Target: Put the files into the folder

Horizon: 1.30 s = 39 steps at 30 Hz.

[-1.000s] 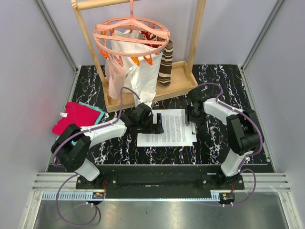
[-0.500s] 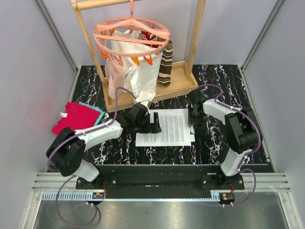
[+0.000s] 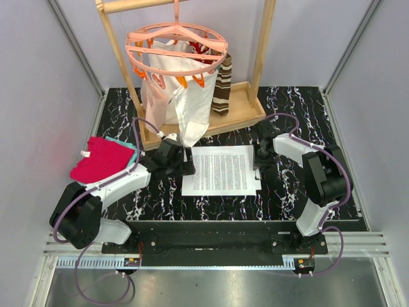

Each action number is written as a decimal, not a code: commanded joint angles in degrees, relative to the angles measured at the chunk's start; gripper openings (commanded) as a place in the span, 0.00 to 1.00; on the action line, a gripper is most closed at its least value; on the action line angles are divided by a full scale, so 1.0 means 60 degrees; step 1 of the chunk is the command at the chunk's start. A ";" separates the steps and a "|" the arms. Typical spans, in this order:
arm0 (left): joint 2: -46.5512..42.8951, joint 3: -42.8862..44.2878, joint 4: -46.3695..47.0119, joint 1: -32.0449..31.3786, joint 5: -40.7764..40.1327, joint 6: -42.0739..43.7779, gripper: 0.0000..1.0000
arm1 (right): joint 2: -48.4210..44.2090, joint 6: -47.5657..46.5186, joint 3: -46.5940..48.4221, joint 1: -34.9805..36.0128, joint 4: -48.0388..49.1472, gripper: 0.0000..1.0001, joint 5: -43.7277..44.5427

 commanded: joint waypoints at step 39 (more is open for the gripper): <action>0.3193 0.1289 0.0059 0.0034 -0.0765 -0.0023 0.87 | -0.0510 0.0851 -0.1943 -0.1124 0.2953 0.00 -0.4365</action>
